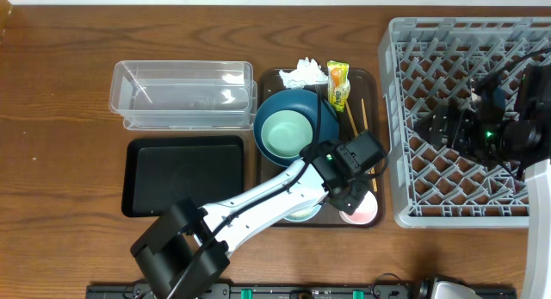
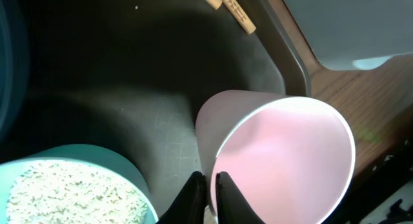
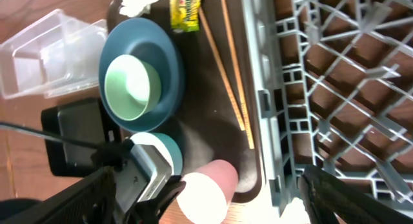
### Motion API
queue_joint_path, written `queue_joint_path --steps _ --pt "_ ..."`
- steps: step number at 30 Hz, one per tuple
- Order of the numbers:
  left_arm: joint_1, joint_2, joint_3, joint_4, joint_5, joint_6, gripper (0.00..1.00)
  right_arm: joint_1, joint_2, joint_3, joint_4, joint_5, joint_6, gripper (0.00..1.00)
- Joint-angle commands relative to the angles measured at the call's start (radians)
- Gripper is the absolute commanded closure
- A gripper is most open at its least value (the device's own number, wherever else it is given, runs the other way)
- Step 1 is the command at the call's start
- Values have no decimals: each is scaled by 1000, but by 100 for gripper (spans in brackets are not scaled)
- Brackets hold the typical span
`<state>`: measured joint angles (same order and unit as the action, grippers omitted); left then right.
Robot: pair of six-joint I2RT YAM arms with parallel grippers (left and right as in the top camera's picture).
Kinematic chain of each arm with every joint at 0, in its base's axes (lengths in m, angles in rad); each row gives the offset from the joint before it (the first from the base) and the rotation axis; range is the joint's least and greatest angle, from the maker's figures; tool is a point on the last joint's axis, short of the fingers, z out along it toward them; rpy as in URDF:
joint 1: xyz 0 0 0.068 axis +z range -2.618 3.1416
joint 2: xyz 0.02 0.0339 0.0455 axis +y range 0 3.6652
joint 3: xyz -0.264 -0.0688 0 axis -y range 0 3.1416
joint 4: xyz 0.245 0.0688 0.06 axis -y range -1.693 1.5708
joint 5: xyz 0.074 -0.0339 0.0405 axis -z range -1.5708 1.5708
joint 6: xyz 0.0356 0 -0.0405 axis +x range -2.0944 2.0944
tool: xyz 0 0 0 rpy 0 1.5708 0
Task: Sort waste into correct bins and load items into the dishwasher rack
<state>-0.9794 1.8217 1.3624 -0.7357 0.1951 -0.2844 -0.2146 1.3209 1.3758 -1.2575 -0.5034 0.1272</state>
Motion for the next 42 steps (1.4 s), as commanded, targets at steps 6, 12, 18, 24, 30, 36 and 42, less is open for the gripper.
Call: queue_joint_path --steps 6,12,18,24,30,36,42 --pt "-16 4 -18 -10 -13 -5 62 13 -14 18 0 -36 -39 11" --pt "-50 37 -18 2 -18 -5 63 13 -14 18 0 -36 -39 11" --pt "-44 53 -8 -9 -24 -5 94 13 -14 18 -4 -36 -39 11" --pt "43 -61 68 -79 -23 -24 94 13 -14 18 -8 -42 -66 11" --pt "253 -264 82 -67 166 -35 94 20 -14 18 -15 -231 -202 14" --pt "578 -367 82 11 696 -35 94 102 -14 18 -14 -568 -418 20" --pt "769 -348 80 71 1167 -35 94 245 -14 18 93 -782 -499 17"
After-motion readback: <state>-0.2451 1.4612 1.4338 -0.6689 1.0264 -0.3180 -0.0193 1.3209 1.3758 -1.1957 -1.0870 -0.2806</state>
